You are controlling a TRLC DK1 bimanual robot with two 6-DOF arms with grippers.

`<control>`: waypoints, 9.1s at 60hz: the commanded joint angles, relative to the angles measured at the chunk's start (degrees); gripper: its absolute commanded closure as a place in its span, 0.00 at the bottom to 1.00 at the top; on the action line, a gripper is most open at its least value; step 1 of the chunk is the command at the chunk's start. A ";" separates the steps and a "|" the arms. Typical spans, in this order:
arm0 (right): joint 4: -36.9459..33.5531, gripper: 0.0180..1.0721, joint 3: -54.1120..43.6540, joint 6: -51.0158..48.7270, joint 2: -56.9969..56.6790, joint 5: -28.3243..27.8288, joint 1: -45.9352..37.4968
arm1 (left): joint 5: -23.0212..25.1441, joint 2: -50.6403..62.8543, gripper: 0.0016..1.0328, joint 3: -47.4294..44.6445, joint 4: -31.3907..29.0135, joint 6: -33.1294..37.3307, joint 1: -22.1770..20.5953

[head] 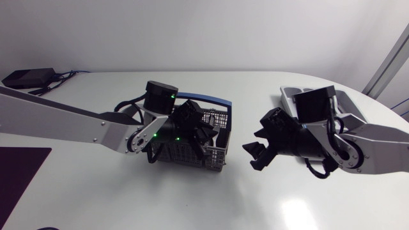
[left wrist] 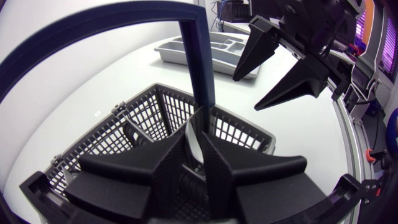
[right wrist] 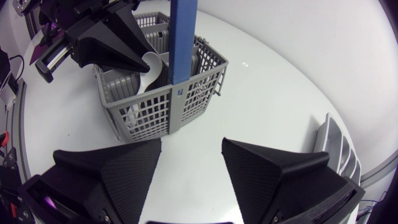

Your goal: Unload the cutlery basket into the drawer organizer.

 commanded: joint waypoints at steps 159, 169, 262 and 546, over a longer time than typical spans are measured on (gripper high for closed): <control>-9.96 0.29 0.50 4.49 -12.31 1.82 5.31 | -8.77 -16.48 0.65 4.25 -31.16 23.23 -10.08; -10.67 0.29 0.15 4.14 -13.10 1.82 5.40 | -9.56 -14.46 0.65 8.29 -36.69 26.83 -10.43; -12.07 0.29 -2.75 2.56 -17.06 1.91 4.52 | -18.18 -4.97 0.97 13.83 -40.47 32.19 -12.46; -32.29 0.93 22.04 -77.33 18.19 -15.41 -53.84 | -23.89 -36.26 0.19 -1.29 -33.71 -2.96 11.71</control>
